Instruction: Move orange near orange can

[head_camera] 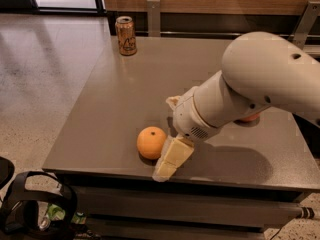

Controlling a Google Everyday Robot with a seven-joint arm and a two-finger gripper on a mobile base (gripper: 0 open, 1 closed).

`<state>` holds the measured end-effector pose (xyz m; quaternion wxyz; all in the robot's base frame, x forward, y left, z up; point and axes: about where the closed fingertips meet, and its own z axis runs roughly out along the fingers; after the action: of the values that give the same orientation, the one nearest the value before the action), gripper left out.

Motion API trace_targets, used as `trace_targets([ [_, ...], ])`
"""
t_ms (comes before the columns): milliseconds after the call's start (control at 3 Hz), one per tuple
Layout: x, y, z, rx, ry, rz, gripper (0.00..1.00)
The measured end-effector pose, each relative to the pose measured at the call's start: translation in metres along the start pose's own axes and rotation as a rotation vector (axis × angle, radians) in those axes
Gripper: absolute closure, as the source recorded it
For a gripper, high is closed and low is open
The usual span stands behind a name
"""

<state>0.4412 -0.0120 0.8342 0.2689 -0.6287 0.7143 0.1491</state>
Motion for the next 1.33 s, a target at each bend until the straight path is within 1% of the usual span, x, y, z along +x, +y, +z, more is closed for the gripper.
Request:
trace_targets([
  [333, -0.0124, 0.0166, 0.0142, -0.031, -0.038, -0.008, 0.03],
  [667, -0.0127, 0.0162, 0.0126, -0.027, -0.034, -0.011, 0.25],
  [1000, -0.0144, 0.0173, 0.0118, -0.025, -0.033, -0.016, 0.54],
  [1333, -0.0156, 0.018, 0.0106, -0.022, -0.032, -0.019, 0.78],
])
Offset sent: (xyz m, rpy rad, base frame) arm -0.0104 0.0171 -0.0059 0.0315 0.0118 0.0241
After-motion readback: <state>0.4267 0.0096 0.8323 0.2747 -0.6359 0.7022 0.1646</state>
